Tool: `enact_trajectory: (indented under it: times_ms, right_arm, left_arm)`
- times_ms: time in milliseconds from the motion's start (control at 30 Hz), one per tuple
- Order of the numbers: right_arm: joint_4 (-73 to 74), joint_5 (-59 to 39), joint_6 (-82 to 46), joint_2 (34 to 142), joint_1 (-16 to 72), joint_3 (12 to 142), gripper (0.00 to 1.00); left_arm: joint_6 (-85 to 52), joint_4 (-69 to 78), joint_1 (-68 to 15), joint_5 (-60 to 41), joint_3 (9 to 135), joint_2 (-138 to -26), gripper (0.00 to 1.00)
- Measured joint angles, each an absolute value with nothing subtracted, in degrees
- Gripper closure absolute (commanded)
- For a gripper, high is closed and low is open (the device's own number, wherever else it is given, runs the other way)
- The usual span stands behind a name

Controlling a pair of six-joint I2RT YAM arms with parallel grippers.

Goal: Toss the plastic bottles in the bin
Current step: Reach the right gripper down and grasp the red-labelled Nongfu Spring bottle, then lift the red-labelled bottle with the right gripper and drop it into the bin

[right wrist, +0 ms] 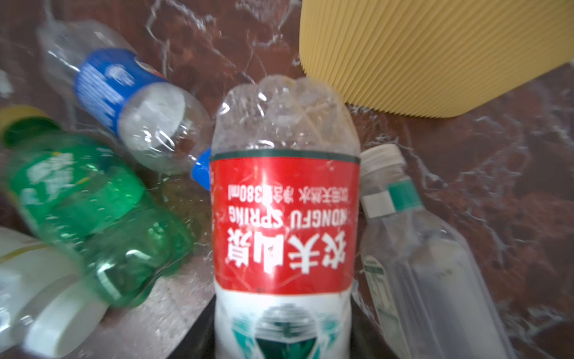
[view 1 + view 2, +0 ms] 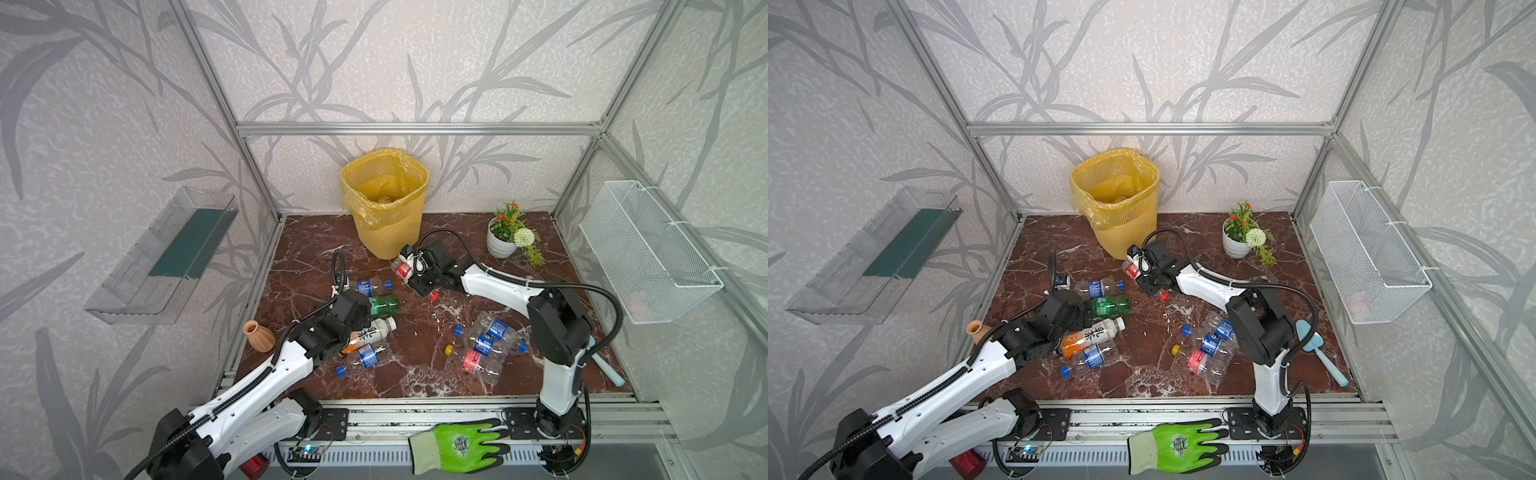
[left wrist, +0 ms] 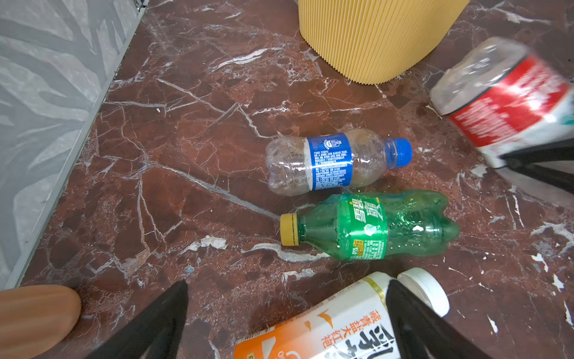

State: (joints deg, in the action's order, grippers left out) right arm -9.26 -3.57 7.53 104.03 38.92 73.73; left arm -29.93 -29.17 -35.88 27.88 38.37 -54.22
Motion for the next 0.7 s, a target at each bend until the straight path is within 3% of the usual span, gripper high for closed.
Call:
enact_trajectory:
  times_ms: [200, 400, 533, 700]
  right_arm:
    - [15.7, -2.2, 4.4, 77.8, 38.0, 51.4, 0.49]
    - [34.6, -0.3, 4.1, 59.9, 37.8, 42.4, 0.48]
    - [43.4, -0.6, 4.1, 59.2, 37.8, 46.1, 0.48]
    - [45.4, -2.9, 3.2, 74.9, 37.7, 65.5, 0.46]
  left_arm:
    - [-31.2, -26.0, -35.6, 29.5, 35.8, -50.4, 0.01]
    - [-31.2, -23.3, -35.1, 30.4, 34.4, -48.5, 0.01]
    - [-31.0, -22.1, -35.1, 30.4, 34.4, -48.6, 0.01]
    - [-31.0, -21.3, -35.1, 29.8, 34.4, -50.3, 0.01]
